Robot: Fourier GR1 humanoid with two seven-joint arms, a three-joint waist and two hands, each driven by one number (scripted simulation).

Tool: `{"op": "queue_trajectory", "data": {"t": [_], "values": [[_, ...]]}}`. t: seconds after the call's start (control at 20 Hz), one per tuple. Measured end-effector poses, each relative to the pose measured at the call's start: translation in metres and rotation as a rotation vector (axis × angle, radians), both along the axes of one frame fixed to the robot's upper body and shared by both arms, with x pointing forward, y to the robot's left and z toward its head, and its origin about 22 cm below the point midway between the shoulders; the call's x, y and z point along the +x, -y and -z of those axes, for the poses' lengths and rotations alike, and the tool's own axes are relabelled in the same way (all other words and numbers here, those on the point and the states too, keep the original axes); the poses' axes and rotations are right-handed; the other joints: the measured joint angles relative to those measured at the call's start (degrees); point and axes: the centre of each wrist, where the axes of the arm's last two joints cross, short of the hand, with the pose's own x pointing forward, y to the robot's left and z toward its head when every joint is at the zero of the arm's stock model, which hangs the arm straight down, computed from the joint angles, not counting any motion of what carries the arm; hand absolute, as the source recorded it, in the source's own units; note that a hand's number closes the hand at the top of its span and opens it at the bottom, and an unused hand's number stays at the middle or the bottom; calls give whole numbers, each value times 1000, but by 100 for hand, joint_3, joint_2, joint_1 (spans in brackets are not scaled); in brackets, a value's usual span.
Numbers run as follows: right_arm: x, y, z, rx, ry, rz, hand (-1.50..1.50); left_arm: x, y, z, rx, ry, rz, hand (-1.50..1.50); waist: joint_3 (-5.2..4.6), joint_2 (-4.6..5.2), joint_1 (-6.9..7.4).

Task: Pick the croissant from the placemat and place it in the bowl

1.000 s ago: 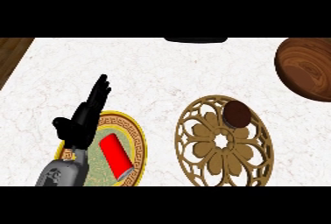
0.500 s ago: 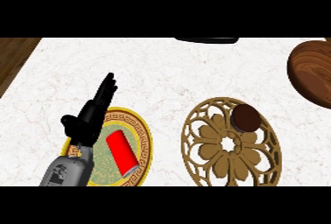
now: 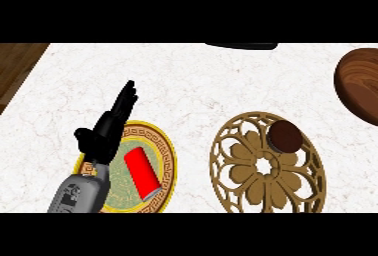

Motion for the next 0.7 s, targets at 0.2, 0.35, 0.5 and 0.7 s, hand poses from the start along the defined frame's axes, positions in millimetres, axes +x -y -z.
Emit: {"op": "queue_trajectory", "data": {"t": [0.2, 0.35, 0.5, 0.7], "values": [[9, -2, 23, -50, -89, 14, -150, 3, 3, -4, 3, 3, 11, 0, 4, 21, 29], [16, -7, 34, -85, -161, 4, -150, 4, 8, -5, 0, 11, 15, 0, 6, 36, 44], [20, -11, 42, -108, -212, -19, -150, 5, 9, -5, -9, 10, 15, 0, 9, 46, 48], [26, -19, 49, -44, -230, -47, -150, 4, 8, -4, -6, 11, 7, 0, 15, 33, 15]]}}
